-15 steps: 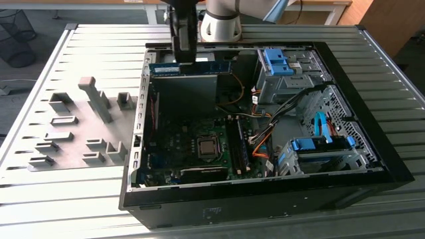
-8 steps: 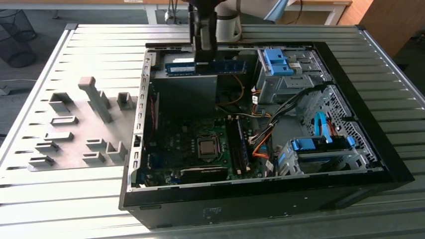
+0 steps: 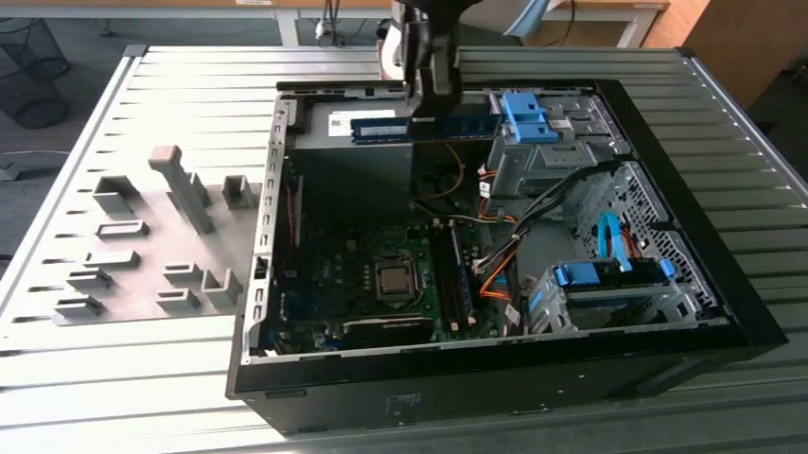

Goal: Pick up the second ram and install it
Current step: 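Pick up the second ram and move it above second insertion slot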

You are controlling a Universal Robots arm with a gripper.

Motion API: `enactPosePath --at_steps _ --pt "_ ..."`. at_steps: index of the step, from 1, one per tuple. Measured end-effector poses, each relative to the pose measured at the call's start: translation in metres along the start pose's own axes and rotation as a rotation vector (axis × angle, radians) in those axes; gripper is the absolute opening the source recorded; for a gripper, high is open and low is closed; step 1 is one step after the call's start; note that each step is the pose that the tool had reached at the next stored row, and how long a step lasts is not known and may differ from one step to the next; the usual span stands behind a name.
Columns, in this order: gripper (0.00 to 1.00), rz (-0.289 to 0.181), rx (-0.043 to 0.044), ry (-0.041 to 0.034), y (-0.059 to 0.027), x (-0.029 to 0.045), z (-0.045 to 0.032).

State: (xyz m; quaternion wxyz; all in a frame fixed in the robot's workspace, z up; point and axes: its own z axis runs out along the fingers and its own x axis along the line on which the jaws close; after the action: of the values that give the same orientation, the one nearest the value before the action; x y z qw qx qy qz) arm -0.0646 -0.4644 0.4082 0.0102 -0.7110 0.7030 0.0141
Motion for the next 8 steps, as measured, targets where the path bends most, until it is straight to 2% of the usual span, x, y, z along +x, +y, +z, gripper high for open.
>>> enactPosePath --at_steps 4,8 --pt "0.14 0.000 0.0000 0.0000 -0.0135 0.0002 -0.0001" --pt "0.14 0.000 0.0000 0.0000 -0.0141 0.0002 -0.0001"
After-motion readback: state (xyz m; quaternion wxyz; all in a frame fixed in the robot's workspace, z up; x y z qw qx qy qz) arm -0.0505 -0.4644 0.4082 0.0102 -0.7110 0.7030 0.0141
